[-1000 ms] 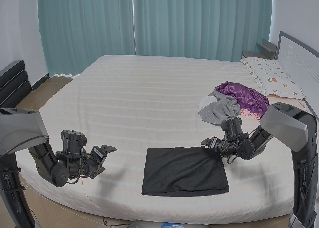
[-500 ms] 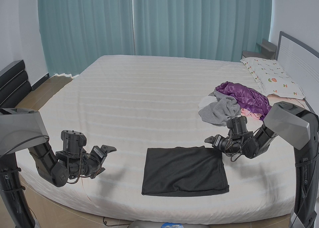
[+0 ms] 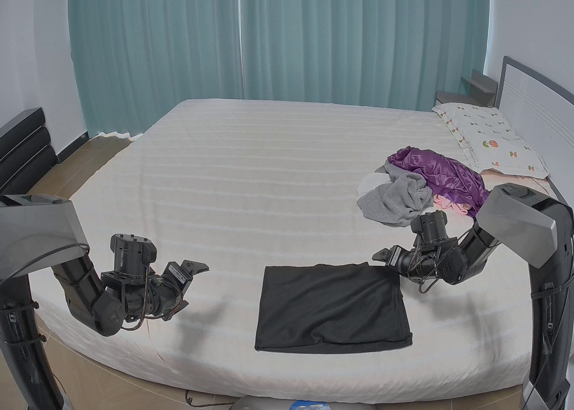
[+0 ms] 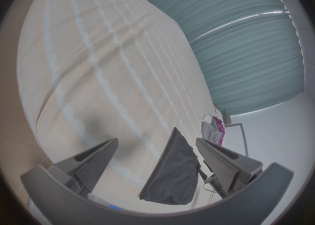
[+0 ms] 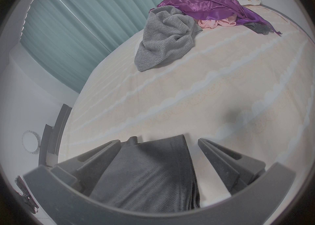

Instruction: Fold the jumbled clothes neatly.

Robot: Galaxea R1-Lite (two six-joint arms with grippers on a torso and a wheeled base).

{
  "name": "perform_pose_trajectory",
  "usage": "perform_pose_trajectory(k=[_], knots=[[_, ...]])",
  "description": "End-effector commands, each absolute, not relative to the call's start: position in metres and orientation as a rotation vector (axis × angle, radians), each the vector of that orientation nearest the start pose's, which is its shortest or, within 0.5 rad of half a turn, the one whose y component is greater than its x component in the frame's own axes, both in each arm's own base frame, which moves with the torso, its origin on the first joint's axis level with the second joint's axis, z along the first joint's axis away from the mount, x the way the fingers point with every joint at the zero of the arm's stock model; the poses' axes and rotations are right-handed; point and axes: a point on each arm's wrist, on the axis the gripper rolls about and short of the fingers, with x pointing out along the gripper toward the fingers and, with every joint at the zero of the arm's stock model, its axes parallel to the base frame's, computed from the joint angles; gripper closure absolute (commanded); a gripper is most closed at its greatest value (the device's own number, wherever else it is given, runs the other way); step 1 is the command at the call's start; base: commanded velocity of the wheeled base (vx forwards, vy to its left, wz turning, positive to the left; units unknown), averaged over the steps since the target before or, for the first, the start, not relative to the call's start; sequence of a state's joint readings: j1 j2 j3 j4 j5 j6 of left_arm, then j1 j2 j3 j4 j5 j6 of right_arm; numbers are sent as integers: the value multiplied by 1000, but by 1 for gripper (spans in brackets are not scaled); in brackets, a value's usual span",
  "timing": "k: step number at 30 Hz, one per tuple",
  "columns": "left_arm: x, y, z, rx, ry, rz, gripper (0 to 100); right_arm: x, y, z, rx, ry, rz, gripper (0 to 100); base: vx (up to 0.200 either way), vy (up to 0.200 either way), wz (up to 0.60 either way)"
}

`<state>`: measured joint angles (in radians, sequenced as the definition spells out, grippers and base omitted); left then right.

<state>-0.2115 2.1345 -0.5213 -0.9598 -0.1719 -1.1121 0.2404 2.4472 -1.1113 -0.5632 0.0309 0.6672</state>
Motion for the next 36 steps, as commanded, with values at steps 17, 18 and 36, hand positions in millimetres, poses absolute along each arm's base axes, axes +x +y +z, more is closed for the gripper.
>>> perform_pose_trajectory(k=[17,18,36], knots=[[302,-69,13,-1045,791,35,0,404,95,-36,564,857,-37,100,0,0,0],[302,-69,13,-1045,791,35,0,404,95,-36,564,857,-37,100,0,0,0],[367,-110,10,-922,721,-114,0,395,104,-33,745,802,-15,100,0,0,0]])
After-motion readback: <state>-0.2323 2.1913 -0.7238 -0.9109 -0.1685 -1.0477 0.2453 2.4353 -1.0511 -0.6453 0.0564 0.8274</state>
